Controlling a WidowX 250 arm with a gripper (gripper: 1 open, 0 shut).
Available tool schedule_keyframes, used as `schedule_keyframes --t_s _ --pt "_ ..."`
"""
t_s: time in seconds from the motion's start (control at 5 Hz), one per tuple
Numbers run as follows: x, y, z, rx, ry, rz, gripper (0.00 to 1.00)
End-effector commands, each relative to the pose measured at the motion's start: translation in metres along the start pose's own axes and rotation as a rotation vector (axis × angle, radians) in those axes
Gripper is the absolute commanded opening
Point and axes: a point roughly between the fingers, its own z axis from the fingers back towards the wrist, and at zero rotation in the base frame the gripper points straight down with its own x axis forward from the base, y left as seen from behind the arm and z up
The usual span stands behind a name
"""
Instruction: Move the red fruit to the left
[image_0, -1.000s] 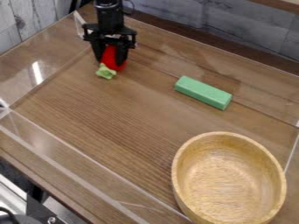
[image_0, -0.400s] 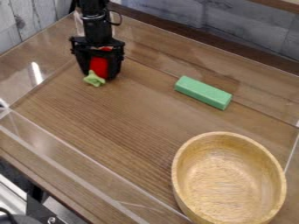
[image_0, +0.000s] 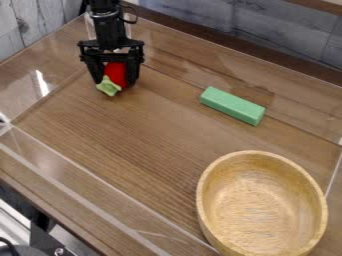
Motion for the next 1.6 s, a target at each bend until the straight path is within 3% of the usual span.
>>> schedule_keyframes --t_s 0.0,0.4,0.8,1.2,1.4 --pt "0.003 -0.003 0.032 -0.008 -0.077 -0.018 1.0" --pt "-0.013 -0.028 0.029 -0.042 -0.101 0.052 1.0" --pt "0.001 -0.041 0.049 -0.056 -0.105 0.05 1.0" --pt "0.002 -0.036 0.038 -0.043 -0.124 0.071 1.0" --pt "0.001 -0.037 0.047 -0.033 -0.132 0.079 1.0"
